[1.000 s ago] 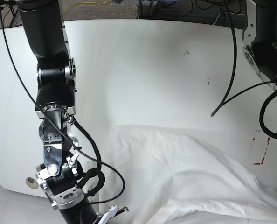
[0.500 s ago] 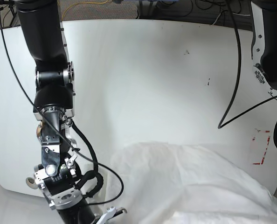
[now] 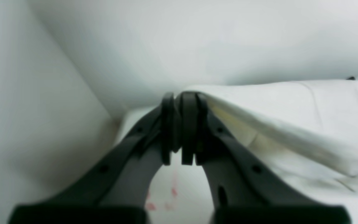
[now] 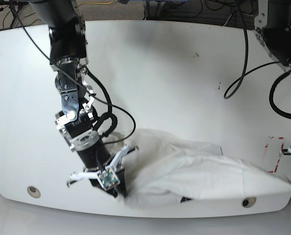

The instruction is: Layout the t-shirt on the table in an organized manner, then fold the t-shirt properly

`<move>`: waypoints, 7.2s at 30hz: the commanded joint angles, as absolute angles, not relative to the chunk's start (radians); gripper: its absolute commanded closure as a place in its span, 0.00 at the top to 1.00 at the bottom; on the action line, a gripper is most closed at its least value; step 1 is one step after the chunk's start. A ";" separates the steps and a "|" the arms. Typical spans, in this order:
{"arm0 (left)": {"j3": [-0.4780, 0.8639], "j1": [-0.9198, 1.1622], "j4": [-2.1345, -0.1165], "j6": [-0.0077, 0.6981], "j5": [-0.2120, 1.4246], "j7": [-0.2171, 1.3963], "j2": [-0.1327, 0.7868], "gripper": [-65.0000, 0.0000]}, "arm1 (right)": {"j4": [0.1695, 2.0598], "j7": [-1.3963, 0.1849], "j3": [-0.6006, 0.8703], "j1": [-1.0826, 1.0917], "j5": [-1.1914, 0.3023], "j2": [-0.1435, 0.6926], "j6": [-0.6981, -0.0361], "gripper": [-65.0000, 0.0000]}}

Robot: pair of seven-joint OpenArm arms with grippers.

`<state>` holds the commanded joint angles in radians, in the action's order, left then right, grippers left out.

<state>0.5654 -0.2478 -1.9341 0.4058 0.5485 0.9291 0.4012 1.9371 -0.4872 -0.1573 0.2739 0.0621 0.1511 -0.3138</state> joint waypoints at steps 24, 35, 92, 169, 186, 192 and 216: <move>0.769 0.363 -1.934 0.483 0.687 0.929 0.400 0.00 | 2.018 -0.486 -0.159 -0.263 0.059 0.150 -0.306 0.00; 0.869 0.458 -1.929 0.634 0.538 0.929 0.400 0.00 | 2.018 -0.487 -0.159 -0.437 0.051 0.148 -0.306 0.00; 0.898 0.274 -1.956 0.698 0.456 0.932 0.401 0.74 | 2.028 -0.470 -0.166 -0.588 -0.239 0.128 -0.314 0.57; 0.604 0.104 -1.946 0.619 0.378 0.929 0.325 0.75 | 2.032 -0.529 0.150 -0.596 -0.219 0.051 -0.625 0.57; 0.602 0.104 -1.946 0.621 0.378 0.929 0.323 0.75 | 1.994 -0.584 0.058 -0.624 -0.213 0.064 -0.698 0.57; 0.604 0.104 -1.946 0.622 0.378 0.929 0.325 0.75 | 1.925 -0.644 0.050 -0.552 -0.217 0.064 -0.698 0.57; 0.607 0.110 -1.946 0.622 0.378 0.929 0.325 0.75 | 1.774 -0.641 -0.122 -0.406 -0.211 0.091 -0.696 0.57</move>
<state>0.6068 0.1097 -1.9463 0.6222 0.3782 0.9291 0.3245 1.7745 -0.6406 -0.1220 -0.4058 -0.2110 0.0913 -0.6958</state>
